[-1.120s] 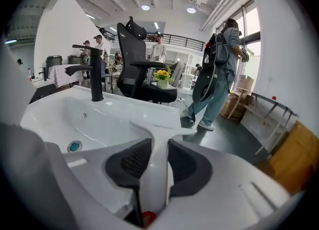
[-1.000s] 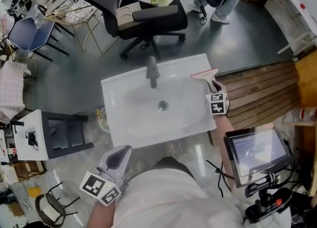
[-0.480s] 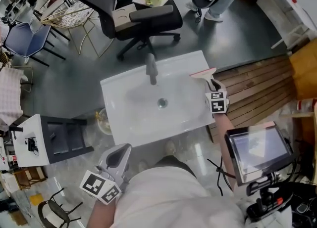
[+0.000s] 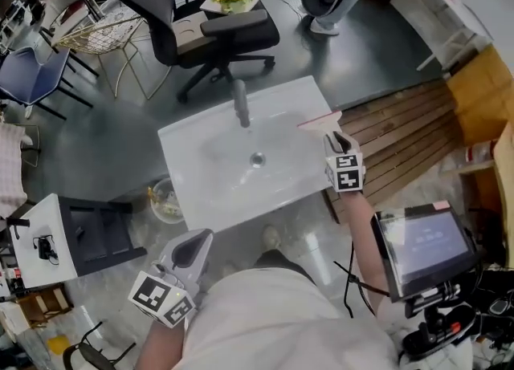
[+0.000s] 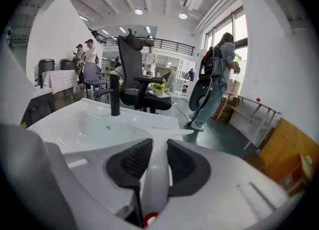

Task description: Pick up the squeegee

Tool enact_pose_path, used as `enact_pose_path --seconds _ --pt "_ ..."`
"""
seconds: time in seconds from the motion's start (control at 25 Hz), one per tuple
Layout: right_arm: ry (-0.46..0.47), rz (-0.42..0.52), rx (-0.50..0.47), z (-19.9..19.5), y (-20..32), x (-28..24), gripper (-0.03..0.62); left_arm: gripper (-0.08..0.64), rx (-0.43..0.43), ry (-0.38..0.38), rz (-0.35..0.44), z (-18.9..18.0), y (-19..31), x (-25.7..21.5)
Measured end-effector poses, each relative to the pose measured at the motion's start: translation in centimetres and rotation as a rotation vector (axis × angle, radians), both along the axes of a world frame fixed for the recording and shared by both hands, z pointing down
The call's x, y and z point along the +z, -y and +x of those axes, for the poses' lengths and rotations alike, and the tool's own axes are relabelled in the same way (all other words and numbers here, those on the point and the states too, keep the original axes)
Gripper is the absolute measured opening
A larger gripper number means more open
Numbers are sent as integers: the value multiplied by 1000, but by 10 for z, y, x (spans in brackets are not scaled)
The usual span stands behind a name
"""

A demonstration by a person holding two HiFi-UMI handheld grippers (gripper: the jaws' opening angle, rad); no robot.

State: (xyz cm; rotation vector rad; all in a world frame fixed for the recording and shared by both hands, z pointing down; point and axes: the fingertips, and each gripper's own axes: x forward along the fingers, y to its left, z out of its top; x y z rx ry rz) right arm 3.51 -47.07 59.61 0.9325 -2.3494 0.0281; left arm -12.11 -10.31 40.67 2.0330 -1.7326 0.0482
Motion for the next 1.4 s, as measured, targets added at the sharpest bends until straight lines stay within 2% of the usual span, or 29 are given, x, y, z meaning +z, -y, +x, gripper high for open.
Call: enact_pose_path --seconds 0.28,0.52,0.64,0.84,1.4 --pt "20 24 26 6 -53 -35 100 8 60 -4 24 -4 -32 -1" --pt "37 45 43 13 -129 -70 100 8 108 -12 51 -7 -89 -6" --pt "56 47 45 11 -152 -81 100 8 130 -14 54 -8 -99 -5" --pt "87 49 46 13 -195 -101 100 8 143 -26 63 -9 -123 -5" --pt "92 116 11 36 -334 -148 100 8 203 -54 83 9 -202 1"
